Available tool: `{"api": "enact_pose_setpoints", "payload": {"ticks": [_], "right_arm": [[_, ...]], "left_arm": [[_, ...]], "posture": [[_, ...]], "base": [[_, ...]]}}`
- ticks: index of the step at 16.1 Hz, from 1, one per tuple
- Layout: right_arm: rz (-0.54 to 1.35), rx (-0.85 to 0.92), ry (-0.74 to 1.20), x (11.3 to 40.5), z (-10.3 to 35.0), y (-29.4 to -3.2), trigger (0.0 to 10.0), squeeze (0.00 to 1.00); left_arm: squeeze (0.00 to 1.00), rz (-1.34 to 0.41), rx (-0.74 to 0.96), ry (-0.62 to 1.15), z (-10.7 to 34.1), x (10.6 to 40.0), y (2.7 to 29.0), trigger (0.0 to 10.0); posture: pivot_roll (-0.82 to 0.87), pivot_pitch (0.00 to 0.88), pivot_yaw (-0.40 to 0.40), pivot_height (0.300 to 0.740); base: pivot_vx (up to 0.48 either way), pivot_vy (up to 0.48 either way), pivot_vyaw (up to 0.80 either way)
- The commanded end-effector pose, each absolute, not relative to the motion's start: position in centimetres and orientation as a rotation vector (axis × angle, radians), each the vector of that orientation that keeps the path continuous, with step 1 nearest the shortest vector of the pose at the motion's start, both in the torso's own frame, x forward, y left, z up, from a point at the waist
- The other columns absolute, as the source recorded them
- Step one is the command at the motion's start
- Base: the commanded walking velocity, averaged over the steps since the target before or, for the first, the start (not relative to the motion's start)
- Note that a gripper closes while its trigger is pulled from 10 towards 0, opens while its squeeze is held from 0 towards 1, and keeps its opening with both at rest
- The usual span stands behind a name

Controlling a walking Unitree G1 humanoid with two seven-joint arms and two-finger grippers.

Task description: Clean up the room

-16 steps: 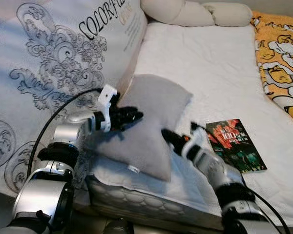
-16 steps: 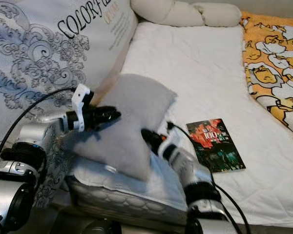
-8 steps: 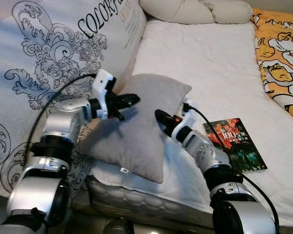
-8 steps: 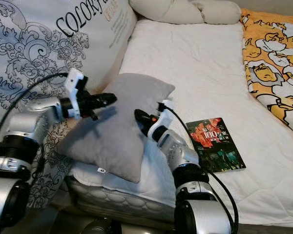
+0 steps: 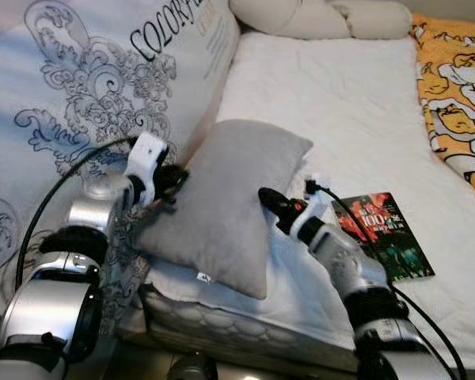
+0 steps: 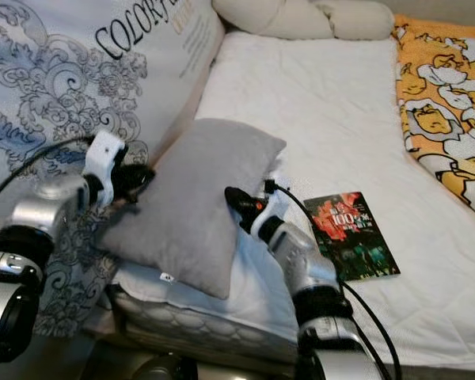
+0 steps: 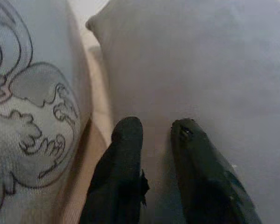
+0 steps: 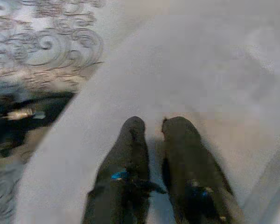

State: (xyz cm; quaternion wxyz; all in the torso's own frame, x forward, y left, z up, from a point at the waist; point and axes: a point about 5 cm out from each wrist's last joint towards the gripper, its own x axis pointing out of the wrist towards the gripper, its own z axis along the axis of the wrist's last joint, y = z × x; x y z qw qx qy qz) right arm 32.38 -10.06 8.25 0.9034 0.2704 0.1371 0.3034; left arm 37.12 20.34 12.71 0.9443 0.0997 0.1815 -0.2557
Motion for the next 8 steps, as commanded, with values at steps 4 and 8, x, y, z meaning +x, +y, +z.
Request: {"api": "enact_pose_setpoints", "payload": {"ticks": [4,8], "right_arm": [[0.846,0.519,0.198,31.0,10.5,-8.4,10.0,1.0],[0.725,0.378,0.33,31.7,8.0,-7.6,10.0,1.0]], "left_arm": [[1.0,-0.53,0.058,0.396,12.4,37.1,20.5,10.0],[1.0,-0.732,-0.112,0.42,12.1,36.5,18.7,10.0]], "posture": [[0.01,0.036,0.069,0.74],[0.01,0.031,0.064,0.74]], "base": [[0.0,0.0,0.0],[0.0,0.0,0.0]]}}
